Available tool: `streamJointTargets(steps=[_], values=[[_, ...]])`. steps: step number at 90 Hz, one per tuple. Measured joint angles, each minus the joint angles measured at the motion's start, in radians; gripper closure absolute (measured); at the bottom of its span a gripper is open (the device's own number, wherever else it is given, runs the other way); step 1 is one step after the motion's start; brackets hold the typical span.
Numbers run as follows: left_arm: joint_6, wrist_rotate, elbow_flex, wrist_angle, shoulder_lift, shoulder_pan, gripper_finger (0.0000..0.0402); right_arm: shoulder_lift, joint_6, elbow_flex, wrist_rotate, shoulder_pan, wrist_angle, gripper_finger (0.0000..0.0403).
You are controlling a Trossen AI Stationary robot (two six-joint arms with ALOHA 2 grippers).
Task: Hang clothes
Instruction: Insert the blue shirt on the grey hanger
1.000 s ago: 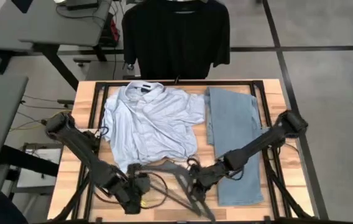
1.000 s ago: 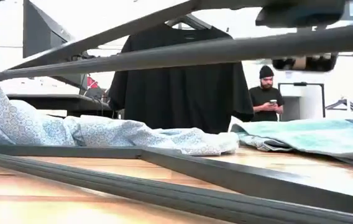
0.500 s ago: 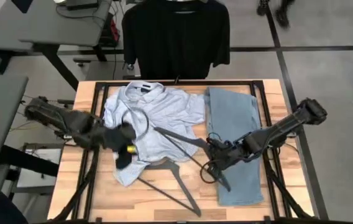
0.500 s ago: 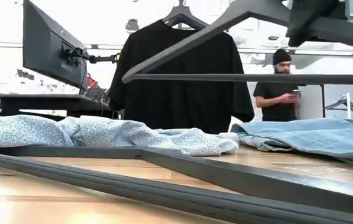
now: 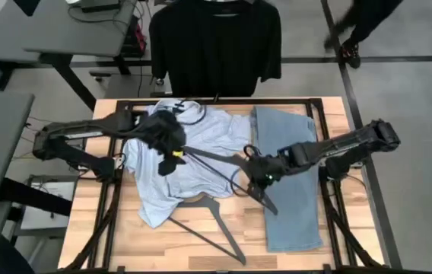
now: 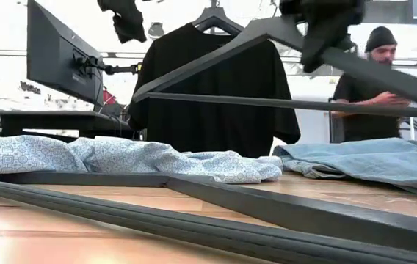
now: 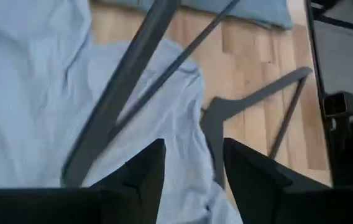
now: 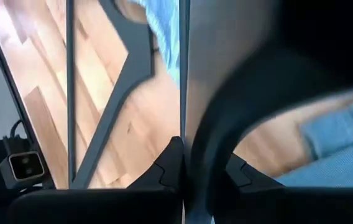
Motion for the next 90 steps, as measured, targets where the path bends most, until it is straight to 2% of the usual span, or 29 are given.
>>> streamJointTargets(steps=[14, 30, 37, 52, 67, 90], values=[[0.178, 0.023, 0.0, 0.036, 0.073, 0.074, 0.025, 0.0, -0.002, 0.0, -0.036, -0.052, 0.017, 0.0376], [0.287, 0.029, 0.0, 0.079, 0.1, 0.119, 0.025, 0.0, -0.023, 0.0, -0.047, -0.074, 0.013, 0.0376], [0.314, 0.065, 0.001, 0.096, 0.107, 0.128, 0.025, 0.0, -0.057, 0.0, -0.05, -0.078, 0.01, 0.0376], [0.298, 0.086, 0.012, 0.09, 0.112, 0.132, 0.025, 0.0, -0.106, 0.0, -0.071, -0.082, -0.022, 0.0376], [0.257, 0.065, 0.041, 0.104, 0.092, 0.133, 0.025, 0.001, -0.152, 0.0, -0.132, -0.069, -0.051, 0.0376], [0.191, 0.219, 0.001, 0.083, 0.117, 0.127, 0.025, 0.001, -0.239, 0.001, -0.125, -0.128, -0.058, 0.0376]])
